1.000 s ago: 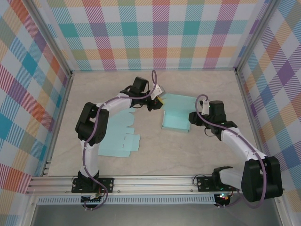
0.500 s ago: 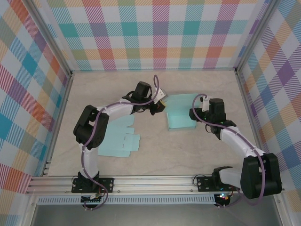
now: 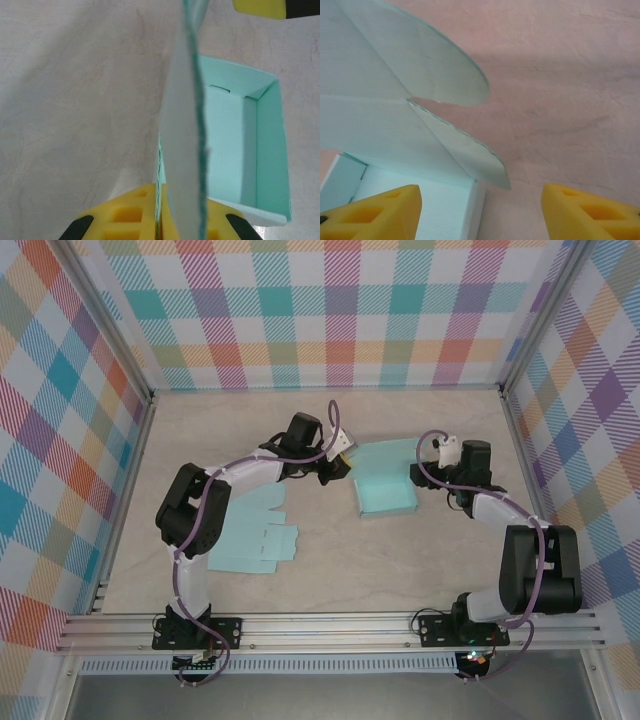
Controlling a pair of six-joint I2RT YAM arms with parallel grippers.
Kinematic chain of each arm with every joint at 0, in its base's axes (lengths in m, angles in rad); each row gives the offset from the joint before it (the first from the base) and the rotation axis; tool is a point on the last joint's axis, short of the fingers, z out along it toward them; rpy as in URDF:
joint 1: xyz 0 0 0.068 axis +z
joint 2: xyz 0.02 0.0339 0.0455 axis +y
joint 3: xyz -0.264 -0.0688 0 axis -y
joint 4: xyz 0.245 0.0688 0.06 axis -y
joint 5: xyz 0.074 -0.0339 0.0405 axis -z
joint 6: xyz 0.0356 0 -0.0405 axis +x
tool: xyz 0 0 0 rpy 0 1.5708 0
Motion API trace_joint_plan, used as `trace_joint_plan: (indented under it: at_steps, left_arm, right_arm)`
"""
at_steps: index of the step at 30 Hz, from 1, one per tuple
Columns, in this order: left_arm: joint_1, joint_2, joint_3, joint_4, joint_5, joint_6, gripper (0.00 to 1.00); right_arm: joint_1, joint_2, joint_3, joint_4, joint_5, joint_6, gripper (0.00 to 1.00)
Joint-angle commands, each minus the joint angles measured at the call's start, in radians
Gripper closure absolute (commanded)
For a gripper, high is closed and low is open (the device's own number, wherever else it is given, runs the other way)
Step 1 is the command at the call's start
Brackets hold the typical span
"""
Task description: Fold the paper box
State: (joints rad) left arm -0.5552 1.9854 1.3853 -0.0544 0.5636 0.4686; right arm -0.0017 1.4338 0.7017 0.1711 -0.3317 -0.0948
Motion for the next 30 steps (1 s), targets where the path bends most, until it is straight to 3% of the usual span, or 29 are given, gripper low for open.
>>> trace_joint_plan:
  at_steps: [1,9,15,19,30]
  left_arm:
    - [0.003,-0.037,0.029,-0.068,0.014,0.042,0.91]
    - [0.003,-0.031,0.060,-0.107,0.013,0.062,0.91]
    - [0.003,-0.023,0.077,-0.123,0.015,0.064,0.91]
    - [0.003,-0.014,0.086,-0.127,0.011,0.066,0.91]
    - [0.005,-0.006,0.100,-0.130,0.000,0.064,0.90]
  right_arm:
    - [-0.009,0.026,0.053,0.055,-0.127,-0.057,0.35]
    - [-0.052,0.096,0.114,0.044,-0.176,-0.088,0.34]
    - [-0.089,0.138,0.154,0.041,-0.252,-0.089,0.28]
    - [-0.089,0.184,0.204,0.001,-0.340,-0.094,0.29]
    - [-0.088,0.222,0.250,-0.040,-0.405,-0.075,0.38]
